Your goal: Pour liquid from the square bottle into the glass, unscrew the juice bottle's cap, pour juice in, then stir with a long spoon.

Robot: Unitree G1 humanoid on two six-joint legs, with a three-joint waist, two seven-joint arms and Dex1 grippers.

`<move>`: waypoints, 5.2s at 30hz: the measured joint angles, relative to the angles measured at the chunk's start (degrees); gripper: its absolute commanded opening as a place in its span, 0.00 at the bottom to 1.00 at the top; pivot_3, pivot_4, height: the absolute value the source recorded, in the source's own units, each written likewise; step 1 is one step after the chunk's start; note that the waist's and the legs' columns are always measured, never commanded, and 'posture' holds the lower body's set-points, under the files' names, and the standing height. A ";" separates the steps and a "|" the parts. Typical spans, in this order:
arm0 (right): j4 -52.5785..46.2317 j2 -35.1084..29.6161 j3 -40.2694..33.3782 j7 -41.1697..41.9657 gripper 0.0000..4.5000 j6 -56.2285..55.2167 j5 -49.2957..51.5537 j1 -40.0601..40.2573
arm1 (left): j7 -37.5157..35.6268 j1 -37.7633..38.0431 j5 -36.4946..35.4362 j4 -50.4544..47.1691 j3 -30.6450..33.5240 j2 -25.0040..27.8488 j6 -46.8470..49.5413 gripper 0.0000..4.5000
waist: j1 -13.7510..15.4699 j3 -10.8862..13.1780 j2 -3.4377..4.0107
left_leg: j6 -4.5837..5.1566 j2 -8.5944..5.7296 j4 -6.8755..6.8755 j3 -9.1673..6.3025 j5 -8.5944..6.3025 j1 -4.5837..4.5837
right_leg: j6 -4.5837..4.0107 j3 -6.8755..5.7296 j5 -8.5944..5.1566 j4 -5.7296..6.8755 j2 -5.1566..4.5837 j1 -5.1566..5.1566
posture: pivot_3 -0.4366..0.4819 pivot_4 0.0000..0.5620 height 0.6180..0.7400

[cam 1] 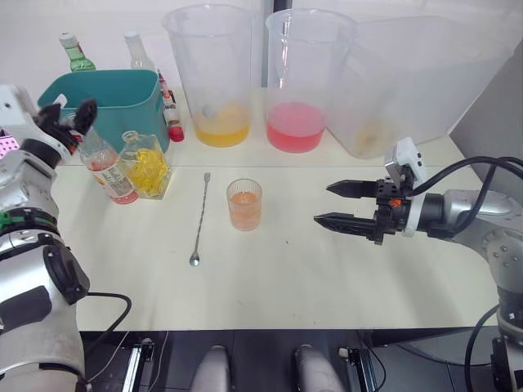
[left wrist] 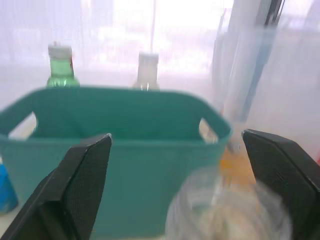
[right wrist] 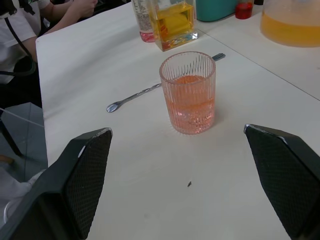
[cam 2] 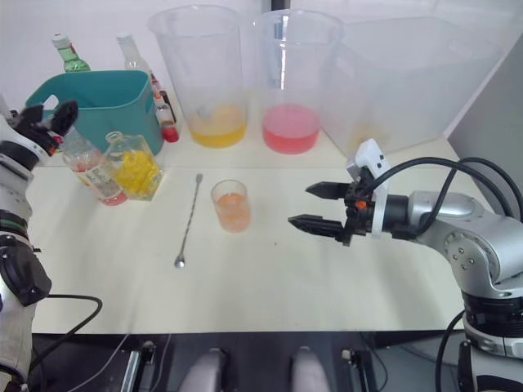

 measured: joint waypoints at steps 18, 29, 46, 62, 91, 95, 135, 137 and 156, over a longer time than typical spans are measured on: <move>4.58 2.11 3.45 3.34 1.00 -3.12 -1.99 -3.94 | -15.76 14.96 -28.76 -52.65 3.67 3.68 40.79 0.98 | -0.89 0.00 0.04 | -0.01 0.07 -0.03 -0.02 0.01 0.07 | 0.00 0.03 0.00 0.02 0.04 0.03 | 0.48 0.27 1.00; 5.42 2.29 2.31 -0.40 1.00 -3.96 -5.22 0.38 | -18.66 49.48 -29.58 -70.57 7.65 8.66 47.51 0.98 | -0.98 0.03 0.15 | 0.00 0.13 -0.34 0.04 0.00 0.34 | -0.15 0.13 -0.08 -0.06 0.10 0.03 | 0.48 0.27 1.00; 5.07 3.95 -9.73 0.54 1.00 -23.96 -13.91 31.04 | -20.53 69.78 -10.98 -52.69 9.22 -2.47 12.09 0.98 | 1.48 0.00 0.12 | 0.01 0.12 -0.34 0.23 -0.01 0.45 | -0.15 0.21 -0.08 -0.23 0.05 0.18 | 0.48 0.27 1.00; 13.38 1.24 -17.45 5.82 1.00 -36.69 -17.64 34.48 | -19.64 72.37 -10.46 -49.63 10.14 -3.50 9.20 0.98 | 1.23 -0.02 0.11 | 0.01 0.15 -0.44 0.33 -0.01 0.82 | -0.16 0.28 -0.09 -0.24 0.05 0.43 | 0.48 0.27 1.00; 6.13 -5.61 -0.09 26.26 1.00 -16.81 -0.09 4.22 | 33.49 70.08 -6.57 -104.17 -16.83 -28.89 45.16 0.98 | 2.06 -0.07 0.14 | 0.01 0.19 -0.43 0.36 -0.03 0.99 | -0.15 0.27 -0.10 -0.94 0.11 0.98 | 0.48 0.27 1.00; 4.70 -5.84 -0.76 24.74 1.00 -16.69 -0.09 5.93 | 38.72 62.94 -2.48 -100.77 -20.85 -30.24 49.37 0.98 | 2.11 -0.08 0.13 | 0.02 0.18 -0.42 0.36 -0.03 0.99 | -0.14 0.28 -0.10 -0.92 0.11 0.98 | 0.48 0.27 1.00; 9.15 -5.97 -4.86 16.03 1.00 -10.48 -0.11 7.45 | 29.23 48.49 3.77 -88.42 -19.34 -31.63 32.07 0.00 | 2.78 -0.19 0.33 | -0.01 0.09 -0.38 0.37 -0.02 0.94 | -0.08 0.28 -0.09 -1.03 0.04 1.02 | 0.48 0.27 1.00; 9.63 -3.25 -5.12 12.72 1.00 -9.51 0.48 5.09 | 25.64 47.98 2.89 -88.83 -19.81 -29.58 30.64 0.00 | 2.43 -0.17 0.30 | -0.01 0.15 -0.41 0.36 -0.02 0.92 | -0.08 0.28 -0.09 -1.02 0.11 0.98 | 0.48 0.27 1.00; 20.30 28.68 -15.57 -44.62 1.00 5.97 28.88 -13.45 | 5.79 36.38 -5.31 -86.61 -28.15 -24.42 27.65 0.00 | 1.34 -0.16 0.31 | 0.02 0.10 -0.55 0.28 -0.04 0.78 | -0.09 0.27 -0.07 -0.84 0.07 0.78 | 0.48 0.27 1.00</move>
